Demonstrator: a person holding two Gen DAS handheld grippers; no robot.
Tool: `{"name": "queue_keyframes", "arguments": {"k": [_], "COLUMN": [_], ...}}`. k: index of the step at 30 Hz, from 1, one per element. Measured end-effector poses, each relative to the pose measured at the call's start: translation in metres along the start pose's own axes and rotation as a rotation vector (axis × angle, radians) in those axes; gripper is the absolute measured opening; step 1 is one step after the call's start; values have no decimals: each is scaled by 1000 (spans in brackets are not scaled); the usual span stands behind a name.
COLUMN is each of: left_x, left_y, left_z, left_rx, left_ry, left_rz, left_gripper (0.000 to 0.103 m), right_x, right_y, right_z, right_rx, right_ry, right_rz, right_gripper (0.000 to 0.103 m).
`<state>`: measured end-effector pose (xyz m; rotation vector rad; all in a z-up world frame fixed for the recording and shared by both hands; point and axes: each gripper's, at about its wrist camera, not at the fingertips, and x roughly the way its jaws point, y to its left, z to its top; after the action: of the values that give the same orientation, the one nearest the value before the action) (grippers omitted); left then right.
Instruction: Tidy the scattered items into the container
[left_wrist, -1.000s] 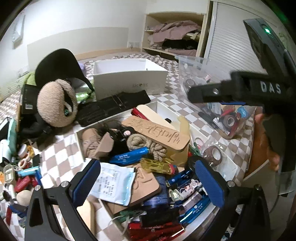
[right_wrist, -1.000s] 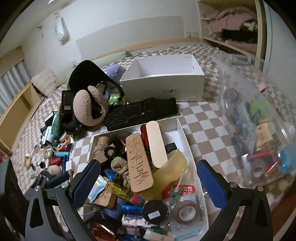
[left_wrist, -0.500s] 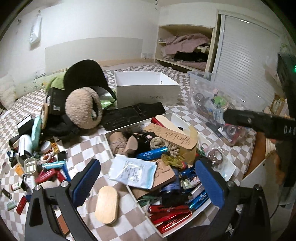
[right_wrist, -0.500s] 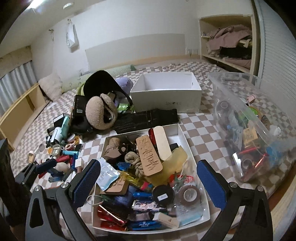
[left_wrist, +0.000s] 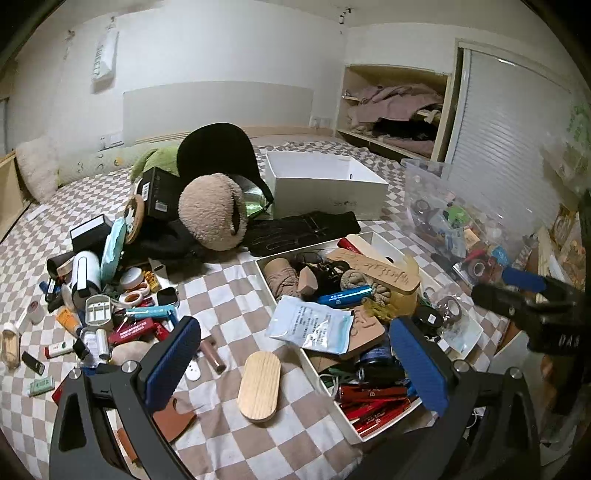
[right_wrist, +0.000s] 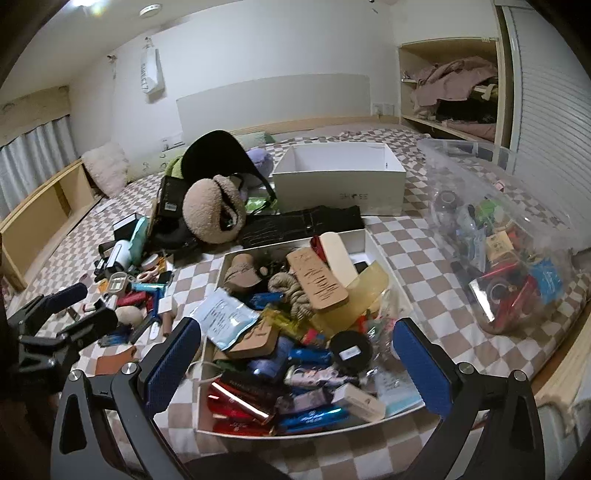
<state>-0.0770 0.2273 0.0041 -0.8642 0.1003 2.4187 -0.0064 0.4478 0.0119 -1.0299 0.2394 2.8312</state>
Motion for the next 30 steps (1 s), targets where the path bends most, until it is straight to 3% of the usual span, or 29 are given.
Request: {"name": "queue_keyframes", "arguments": {"k": [16,30], "left_x": [-31,-42], "left_y": [29,44], "left_z": [-25,-43], "left_rx": [-12,-26], "left_ry": [-51,-59], "left_rz": [62,98], "left_gripper": [103,103], "right_x": [-15,-10], "right_y": [37,50], "right_z": [-27,-47], "right_rx": [-19,-7], "right_ry": [-73,-72], "right_rz": [8,30], "right_gripper": [103,103]}}
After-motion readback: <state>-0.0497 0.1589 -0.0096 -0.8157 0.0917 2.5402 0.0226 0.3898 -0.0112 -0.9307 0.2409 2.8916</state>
